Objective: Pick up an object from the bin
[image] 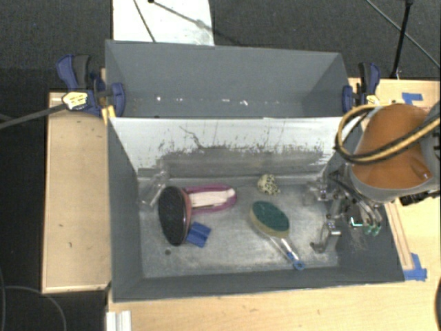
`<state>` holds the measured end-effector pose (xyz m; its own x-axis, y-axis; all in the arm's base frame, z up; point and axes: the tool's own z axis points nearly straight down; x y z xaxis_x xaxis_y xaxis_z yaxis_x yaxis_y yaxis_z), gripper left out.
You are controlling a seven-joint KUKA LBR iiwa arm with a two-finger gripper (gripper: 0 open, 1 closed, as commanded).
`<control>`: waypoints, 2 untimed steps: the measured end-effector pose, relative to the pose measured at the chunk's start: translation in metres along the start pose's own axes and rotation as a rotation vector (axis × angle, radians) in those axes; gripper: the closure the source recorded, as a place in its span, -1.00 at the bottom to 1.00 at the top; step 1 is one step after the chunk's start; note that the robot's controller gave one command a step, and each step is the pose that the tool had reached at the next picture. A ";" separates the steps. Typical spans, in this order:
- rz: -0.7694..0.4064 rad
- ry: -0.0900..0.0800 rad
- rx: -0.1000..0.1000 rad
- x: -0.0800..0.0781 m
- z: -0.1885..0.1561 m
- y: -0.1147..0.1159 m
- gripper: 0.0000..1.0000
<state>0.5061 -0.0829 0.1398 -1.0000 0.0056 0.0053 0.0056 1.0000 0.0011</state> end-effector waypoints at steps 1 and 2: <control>0.173 -0.003 -0.003 0.007 0.059 0.086 -1.00; 0.172 -0.005 0.000 0.007 0.058 0.083 1.00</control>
Offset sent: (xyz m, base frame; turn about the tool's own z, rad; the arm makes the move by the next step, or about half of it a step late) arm -0.0064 0.0829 -0.0575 0.1769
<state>0.4998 0.0002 0.0823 -0.9842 0.1768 -0.0001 0.1768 0.9842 0.0002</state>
